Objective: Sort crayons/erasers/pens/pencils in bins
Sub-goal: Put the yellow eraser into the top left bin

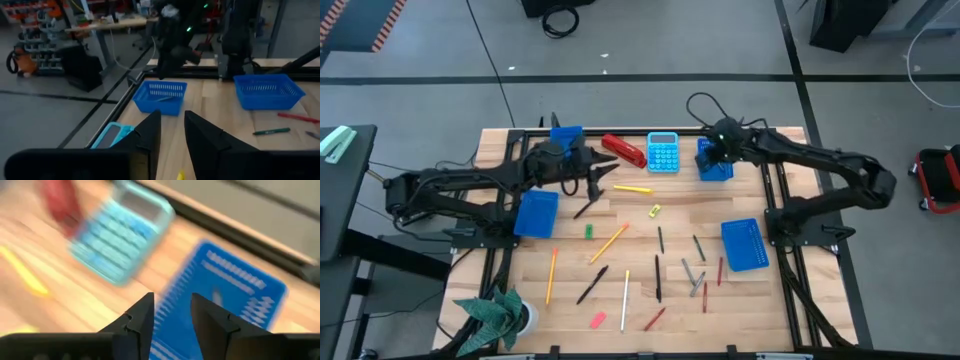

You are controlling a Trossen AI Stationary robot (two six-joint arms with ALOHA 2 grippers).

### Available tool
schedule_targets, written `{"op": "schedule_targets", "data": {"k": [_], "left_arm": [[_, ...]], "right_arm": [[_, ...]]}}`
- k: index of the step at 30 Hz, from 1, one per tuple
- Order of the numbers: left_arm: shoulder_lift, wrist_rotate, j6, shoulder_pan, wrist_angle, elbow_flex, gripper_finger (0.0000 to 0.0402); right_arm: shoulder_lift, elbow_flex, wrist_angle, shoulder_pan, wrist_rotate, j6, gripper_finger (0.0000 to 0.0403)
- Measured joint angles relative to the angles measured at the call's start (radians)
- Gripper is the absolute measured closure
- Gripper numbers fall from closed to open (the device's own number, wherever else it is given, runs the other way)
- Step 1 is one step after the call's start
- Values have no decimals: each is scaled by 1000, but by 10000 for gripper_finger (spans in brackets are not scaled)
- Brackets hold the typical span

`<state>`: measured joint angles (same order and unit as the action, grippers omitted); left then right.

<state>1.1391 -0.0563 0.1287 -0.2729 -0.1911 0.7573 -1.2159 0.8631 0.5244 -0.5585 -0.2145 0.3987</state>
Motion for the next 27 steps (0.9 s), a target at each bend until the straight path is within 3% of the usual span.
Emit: {"op": "schedule_targets", "data": {"k": [5, 10, 14, 18, 23, 27], "left_arm": [[14, 0, -1, 0, 202, 91, 289], [63, 0, -3, -1, 357, 170, 276], [132, -26, -22, -12, 468, 236, 265], [190, -171, -95, -50, 555, 321, 252], [255, -181, -265, -92, 641, 369, 240], [285, -181, -420, -86, 608, 363, 237]], "right_arm": [[40, 0, -127, 214, -153, 33, 273], [-1, 0, -202, 375, -231, -140, 273], [-28, 0, -244, 400, -234, -235, 274], [-32, 0, -270, 392, -234, -245, 274], [-33, 0, -260, 394, -232, -288, 274], [-25, 0, -264, 380, -230, -295, 274]]}}
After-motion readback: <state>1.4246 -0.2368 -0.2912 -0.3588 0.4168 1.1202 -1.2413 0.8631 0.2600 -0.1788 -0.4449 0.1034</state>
